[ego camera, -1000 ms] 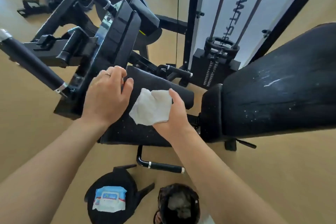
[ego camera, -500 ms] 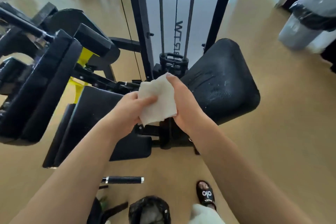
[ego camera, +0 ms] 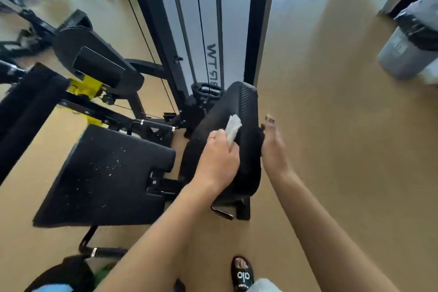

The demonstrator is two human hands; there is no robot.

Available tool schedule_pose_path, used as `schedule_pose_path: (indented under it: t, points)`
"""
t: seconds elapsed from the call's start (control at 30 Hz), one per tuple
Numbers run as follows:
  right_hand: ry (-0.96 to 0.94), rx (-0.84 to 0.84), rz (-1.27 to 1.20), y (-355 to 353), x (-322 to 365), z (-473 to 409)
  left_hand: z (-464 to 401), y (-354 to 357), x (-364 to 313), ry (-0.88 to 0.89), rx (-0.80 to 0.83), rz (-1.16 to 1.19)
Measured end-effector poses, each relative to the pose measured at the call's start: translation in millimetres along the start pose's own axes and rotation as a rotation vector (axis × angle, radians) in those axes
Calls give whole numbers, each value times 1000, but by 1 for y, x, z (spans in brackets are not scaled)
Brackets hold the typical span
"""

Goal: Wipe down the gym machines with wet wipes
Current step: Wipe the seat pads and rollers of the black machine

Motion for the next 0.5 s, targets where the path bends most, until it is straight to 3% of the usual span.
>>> schedule_pose_path:
  t: [0.1,0.23,0.5]
  points:
    - [43,93,-31,24,-48,-15,22,15,-7,8,-38,62]
    - [51,16,4,23,-23,3,61,24,-5,134,-63,150]
    - [-53,-29,115,18,-8,1,35,45,5,14,130,363]
Point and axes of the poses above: each hand's wrist, its own z-axis away from the middle knuckle, its own y-axis out of the palm, x = y × z, the point moved 8 cm from there along -z, towards the middle knuckle, and after that the axes turned 2 degrees about x, right-handed, at the moved point
